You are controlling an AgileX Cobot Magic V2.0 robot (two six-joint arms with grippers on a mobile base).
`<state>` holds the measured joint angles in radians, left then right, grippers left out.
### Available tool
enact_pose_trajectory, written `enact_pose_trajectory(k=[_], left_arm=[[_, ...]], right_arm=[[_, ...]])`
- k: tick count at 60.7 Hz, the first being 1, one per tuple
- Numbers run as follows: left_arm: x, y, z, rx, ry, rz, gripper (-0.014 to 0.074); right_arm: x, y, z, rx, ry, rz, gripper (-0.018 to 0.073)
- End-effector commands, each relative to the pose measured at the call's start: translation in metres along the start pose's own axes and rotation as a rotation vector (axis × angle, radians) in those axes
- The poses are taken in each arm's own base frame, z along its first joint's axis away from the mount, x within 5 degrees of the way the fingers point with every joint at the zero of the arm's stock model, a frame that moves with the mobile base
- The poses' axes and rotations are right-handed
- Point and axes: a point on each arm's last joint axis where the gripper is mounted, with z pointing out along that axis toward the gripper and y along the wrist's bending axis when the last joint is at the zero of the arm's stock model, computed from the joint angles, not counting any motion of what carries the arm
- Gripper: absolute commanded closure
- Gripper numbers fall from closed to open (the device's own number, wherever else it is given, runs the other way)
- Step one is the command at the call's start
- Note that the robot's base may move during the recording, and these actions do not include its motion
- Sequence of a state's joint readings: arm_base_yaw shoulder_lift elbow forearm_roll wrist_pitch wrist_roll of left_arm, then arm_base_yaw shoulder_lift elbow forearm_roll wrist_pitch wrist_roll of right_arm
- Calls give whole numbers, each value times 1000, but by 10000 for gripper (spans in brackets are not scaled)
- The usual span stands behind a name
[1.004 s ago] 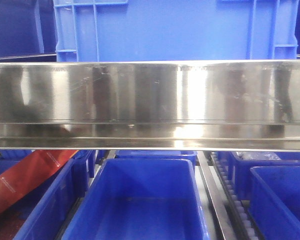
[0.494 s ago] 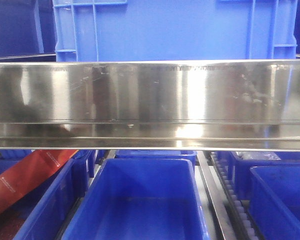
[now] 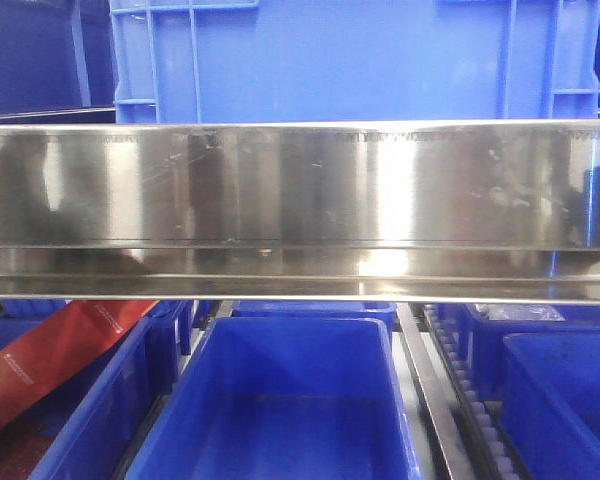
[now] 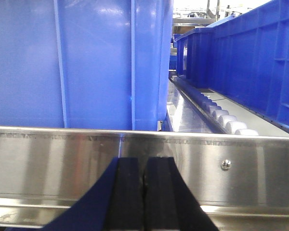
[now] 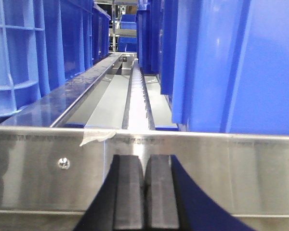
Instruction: Place cylindrical capacitor in blue bin on shelf
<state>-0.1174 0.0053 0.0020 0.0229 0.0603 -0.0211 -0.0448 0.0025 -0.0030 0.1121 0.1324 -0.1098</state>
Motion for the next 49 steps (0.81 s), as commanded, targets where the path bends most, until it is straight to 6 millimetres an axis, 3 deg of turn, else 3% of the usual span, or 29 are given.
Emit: enact_pose_trajectory(k=[1,49], left_arm=[[-3,0,-1,-2,-32,-6,668],[-3,0,-1,-2,-32,-6,668]], right_arm=[[-2,-1,0,10,-34,-6,721],[-2,-1,0,9,-34,-3,721]])
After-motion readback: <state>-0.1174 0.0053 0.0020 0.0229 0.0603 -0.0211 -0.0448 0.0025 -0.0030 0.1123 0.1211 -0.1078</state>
